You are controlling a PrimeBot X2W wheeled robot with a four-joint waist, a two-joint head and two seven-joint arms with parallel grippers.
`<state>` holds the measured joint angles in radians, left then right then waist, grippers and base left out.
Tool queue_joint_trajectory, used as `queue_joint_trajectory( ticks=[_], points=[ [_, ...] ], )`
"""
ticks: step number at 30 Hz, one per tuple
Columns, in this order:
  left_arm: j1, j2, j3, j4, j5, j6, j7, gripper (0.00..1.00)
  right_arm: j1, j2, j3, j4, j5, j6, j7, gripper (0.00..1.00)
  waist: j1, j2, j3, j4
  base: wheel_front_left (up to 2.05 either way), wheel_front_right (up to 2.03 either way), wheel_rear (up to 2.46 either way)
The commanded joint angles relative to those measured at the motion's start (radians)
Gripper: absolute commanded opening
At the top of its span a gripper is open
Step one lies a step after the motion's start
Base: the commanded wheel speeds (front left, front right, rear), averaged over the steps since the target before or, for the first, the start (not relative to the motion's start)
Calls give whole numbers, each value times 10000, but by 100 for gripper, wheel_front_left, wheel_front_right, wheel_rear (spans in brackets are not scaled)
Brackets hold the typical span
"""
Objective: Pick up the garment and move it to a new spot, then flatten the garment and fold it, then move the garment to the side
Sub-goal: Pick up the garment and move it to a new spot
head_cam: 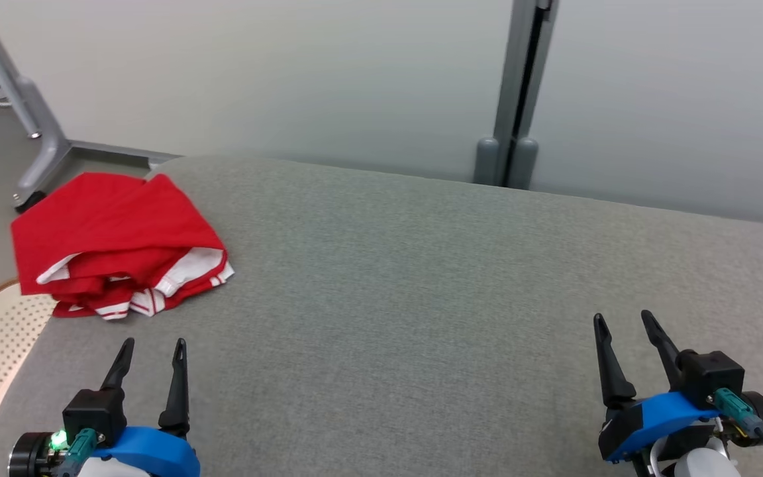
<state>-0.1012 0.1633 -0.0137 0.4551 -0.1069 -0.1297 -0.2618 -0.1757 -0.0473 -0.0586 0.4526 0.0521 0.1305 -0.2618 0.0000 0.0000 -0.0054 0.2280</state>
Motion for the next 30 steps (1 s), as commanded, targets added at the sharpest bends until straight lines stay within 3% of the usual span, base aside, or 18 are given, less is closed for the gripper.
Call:
queue_joint_trajectory(
  ticks=[1,15,30],
  points=[
    [-58,51,40,26,-43,-18,-47,100,-31,-56,32,25,75,4,-48,100,0,0,204,336,0,0,0],
    [-20,4,596,219,50,-15,-47,100,-110,-56,205,311,63,3,-45,100,0,0,238,2846,0,0,0],
    [549,-277,2204,-104,24,-14,-47,100,-1246,-57,1578,1027,166,3,-45,100,0,0,828,3225,0,0,0]
  ],
)
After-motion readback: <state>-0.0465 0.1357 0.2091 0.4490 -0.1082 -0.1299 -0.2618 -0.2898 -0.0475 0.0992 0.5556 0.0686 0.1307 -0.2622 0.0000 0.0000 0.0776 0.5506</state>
